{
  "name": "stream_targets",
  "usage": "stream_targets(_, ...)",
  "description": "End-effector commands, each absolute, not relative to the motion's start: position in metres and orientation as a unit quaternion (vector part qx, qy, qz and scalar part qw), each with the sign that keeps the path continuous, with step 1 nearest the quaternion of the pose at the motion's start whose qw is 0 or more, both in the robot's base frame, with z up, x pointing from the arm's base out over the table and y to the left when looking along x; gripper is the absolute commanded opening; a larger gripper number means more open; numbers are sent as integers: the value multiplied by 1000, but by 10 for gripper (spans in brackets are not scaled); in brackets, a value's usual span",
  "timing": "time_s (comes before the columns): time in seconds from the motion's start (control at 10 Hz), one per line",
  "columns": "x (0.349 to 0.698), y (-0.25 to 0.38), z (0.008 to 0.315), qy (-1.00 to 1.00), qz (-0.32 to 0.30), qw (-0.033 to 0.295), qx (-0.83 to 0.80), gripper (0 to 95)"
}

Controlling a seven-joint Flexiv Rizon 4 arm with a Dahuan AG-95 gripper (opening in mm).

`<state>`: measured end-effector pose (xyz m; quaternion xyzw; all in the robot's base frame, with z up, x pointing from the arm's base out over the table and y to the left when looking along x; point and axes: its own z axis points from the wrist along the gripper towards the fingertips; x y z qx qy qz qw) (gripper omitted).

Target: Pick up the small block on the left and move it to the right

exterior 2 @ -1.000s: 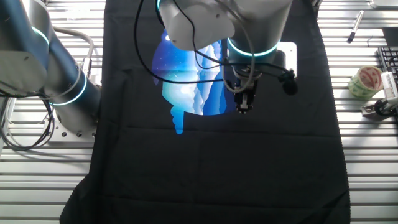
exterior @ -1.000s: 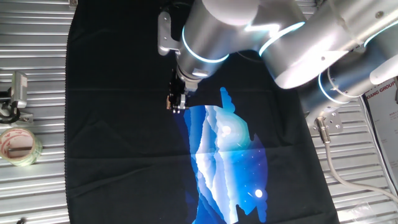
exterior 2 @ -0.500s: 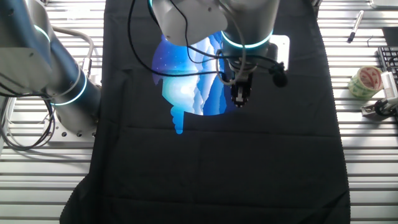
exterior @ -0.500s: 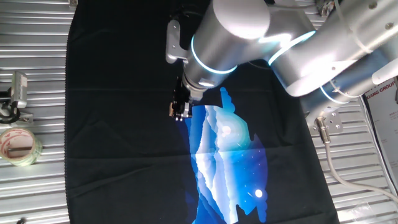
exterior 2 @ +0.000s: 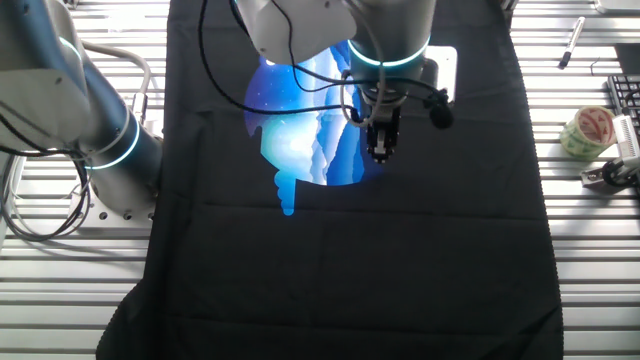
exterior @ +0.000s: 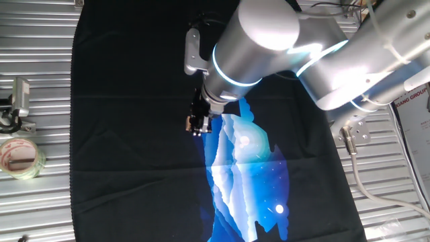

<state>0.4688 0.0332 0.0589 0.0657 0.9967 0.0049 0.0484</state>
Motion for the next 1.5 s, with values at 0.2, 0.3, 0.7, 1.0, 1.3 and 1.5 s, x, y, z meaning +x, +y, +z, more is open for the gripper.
stream_targets(0.2, 469, 43, 58, 998, -1, 41, 49, 0)
stream_targets(0.3, 469, 48, 59, 999, -6, 39, 34, 0)
stream_targets(0.7, 469, 64, 66, 998, -5, 39, 49, 0)
stream_targets(1.0, 472, 69, 70, 998, -1, 38, 51, 0)
stream_targets(1.3, 473, 73, 73, 998, 3, 39, 48, 0)
stream_targets(1.5, 474, 73, 72, 998, 4, 40, 50, 0)
